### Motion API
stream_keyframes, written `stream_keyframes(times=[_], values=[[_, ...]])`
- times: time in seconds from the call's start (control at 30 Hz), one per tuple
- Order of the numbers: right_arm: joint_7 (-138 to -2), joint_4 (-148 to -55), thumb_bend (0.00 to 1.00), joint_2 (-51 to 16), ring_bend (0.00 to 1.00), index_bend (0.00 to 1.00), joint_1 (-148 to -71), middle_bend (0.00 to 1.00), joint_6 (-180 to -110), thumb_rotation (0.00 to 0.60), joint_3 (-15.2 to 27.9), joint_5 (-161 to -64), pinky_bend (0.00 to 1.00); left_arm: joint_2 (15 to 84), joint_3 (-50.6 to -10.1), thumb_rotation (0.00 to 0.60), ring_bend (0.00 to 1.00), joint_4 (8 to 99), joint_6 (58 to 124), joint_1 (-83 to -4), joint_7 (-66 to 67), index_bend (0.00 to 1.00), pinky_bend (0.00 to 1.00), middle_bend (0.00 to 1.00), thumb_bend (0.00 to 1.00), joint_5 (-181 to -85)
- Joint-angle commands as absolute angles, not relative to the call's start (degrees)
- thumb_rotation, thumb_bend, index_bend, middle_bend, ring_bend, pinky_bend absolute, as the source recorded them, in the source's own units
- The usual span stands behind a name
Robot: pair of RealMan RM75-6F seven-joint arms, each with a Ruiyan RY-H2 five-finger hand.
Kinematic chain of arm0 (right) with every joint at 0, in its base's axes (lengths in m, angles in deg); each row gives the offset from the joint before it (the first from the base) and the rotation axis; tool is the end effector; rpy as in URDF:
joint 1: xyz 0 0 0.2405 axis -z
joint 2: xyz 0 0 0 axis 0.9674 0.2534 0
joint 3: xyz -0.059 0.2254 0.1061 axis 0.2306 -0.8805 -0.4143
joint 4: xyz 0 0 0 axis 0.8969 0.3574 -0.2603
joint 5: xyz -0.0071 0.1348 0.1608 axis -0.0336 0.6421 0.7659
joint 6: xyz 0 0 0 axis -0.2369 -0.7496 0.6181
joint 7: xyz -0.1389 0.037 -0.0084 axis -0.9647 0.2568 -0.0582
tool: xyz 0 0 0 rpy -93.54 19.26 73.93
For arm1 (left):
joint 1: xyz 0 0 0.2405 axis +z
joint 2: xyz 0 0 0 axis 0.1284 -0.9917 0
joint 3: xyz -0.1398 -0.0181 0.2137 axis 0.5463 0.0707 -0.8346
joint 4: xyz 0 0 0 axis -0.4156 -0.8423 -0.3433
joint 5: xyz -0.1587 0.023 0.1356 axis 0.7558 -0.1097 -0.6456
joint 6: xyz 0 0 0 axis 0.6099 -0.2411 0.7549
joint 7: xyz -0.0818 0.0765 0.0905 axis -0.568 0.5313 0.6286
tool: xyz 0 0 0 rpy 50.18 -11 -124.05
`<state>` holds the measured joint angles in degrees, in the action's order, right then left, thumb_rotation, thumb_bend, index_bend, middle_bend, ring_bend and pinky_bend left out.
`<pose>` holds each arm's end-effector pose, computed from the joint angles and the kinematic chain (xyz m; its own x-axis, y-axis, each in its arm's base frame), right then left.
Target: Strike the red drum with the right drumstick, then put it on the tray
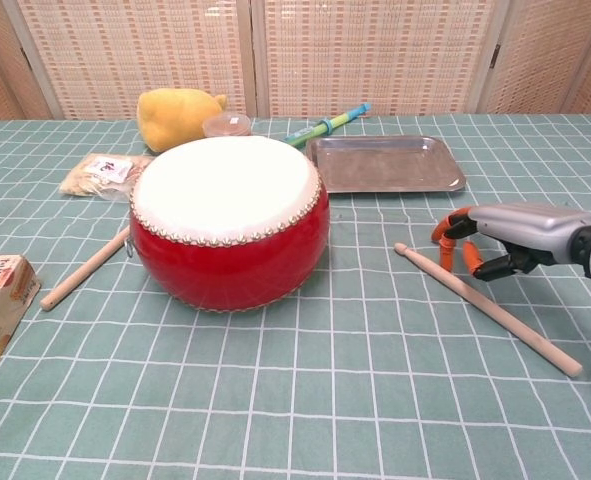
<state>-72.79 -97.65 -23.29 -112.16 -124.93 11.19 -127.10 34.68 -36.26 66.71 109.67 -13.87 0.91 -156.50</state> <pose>-0.2357 -0.3313 -0.0297 0.4809 -0.4417 0.7574 -0.8687 -0.3567 0.3436 -0.3277 0.1895 0.1427 0.4498 0.0334 0.8925 0.8931 -0.0049 -0.4499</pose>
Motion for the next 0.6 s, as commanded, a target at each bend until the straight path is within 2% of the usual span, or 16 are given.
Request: stream_keyframes(times=[0.03,0.27,0.43,0.47,0.5,0.6], values=[[-72.3,-98.2,0.9,-23.9,0.0,0.41,-112.8,0.13,-125.0,0.381,11.3,-128.0,0.0,34.7,-36.2,0.6,0.0,66.7,109.7,-13.9,0.8,0.05,0.05,0.03,0.24,-156.5],[-70.8,-101.1,0.9,-24.2,0.0,0.41,-114.5,0.13,-124.2,0.381,12.5,-130.6,0.0,34.8,-36.4,0.6,0.0,66.4,109.4,-14.0,1.0,0.05,0.05,0.03,0.24,-156.7],[-70.2,-103.3,0.88,-23.7,0.0,0.41,-114.0,0.13,-127.7,0.382,13.3,-133.4,0.0,34.8,-36.5,0.6,0.0,65.9,109.2,-13.7,0.6,0.05,0.05,0.03,0.24,-156.1],[-70.0,-103.7,0.85,-23.4,0.0,0.41,-113.6,0.13,-129.2,0.383,13.4,-134.1,0.0,34.8,-36.5,0.6,0.0,65.8,109.2,-13.6,0.5,0.05,0.05,0.03,0.24,-156.0],[-70.2,-103.7,0.75,-23.2,0.0,0.41,-113.3,0.13,-130.3,0.385,13.5,-134.6,0.0,34.9,-36.5,0.6,0.0,65.7,109.2,-13.6,0.5,0.05,0.05,0.03,0.24,-155.9],[-72.4,-103.5,0.39,-22.6,0.0,0.34,-112.0,0.12,-132.9,0.392,14.1,-134.9,0.0,34.9,-36.6,0.6,0.0,65.6,109.3,-13.6,0.2,0.05,0.05,0.03,0.24,-156.1]])
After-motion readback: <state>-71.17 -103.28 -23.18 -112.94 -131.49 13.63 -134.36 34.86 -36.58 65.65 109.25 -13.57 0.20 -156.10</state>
